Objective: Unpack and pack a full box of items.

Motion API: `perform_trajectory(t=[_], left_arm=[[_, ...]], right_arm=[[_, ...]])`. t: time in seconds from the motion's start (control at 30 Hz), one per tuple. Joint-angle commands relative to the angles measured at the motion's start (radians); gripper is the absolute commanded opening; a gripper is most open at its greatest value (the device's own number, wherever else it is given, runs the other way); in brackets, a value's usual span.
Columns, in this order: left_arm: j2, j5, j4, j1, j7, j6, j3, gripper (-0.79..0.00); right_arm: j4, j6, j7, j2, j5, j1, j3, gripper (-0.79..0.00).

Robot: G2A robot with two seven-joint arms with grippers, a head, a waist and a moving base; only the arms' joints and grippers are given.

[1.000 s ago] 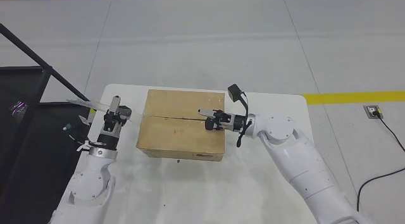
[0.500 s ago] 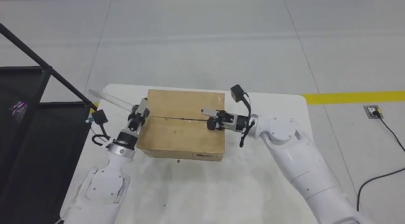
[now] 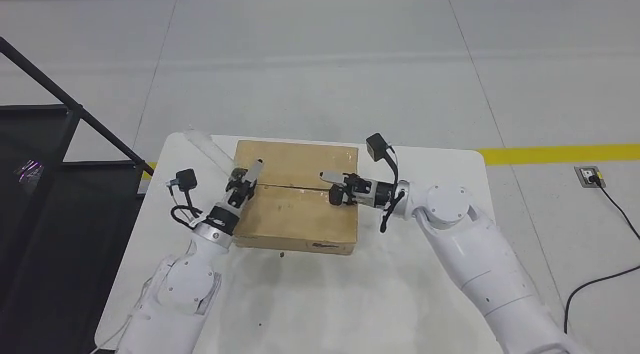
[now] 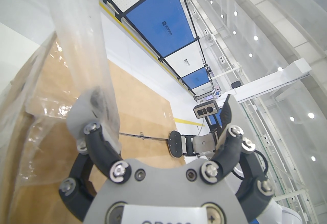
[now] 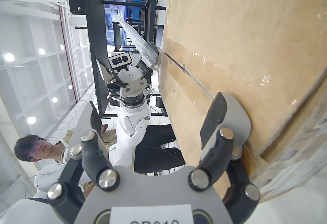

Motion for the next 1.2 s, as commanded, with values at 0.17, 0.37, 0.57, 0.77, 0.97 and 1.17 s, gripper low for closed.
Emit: perform_trajectory(t=[0.17,0.37,0.57,0.77,0.97,1.17], left_arm=[[-0.005,0.056,0.018,-0.012,-0.006,-0.002,0.019,0.000],[-0.007,0.060,0.005,0.001,0.003,-0.016,0.010,0.000],[-0.007,0.062,-0.033,0.024,-0.010,-0.030,-0.002,0.000],[-0.006,0.065,-0.057,0.043,-0.015,-0.032,-0.016,0.000],[-0.007,-0.004,-0.088,0.067,-0.024,-0.044,-0.040,0.000],[-0.006,-0.089,-0.132,0.093,-0.041,-0.043,-0.080,0.000]], right_arm=[[-0.002,0.003,-0.001,0.000,0.001,0.000,0.001,0.000],[0.004,0.007,-0.002,-0.001,0.001,0.004,-0.002,0.000],[0.009,0.000,-0.011,-0.003,0.009,0.010,-0.001,0.000],[0.005,-0.014,-0.015,0.000,0.015,0.008,0.012,0.000],[-0.040,-0.031,-0.024,0.015,0.004,-0.015,0.050,0.000],[-0.119,-0.027,-0.069,0.038,-0.028,-0.063,0.110,0.000]])
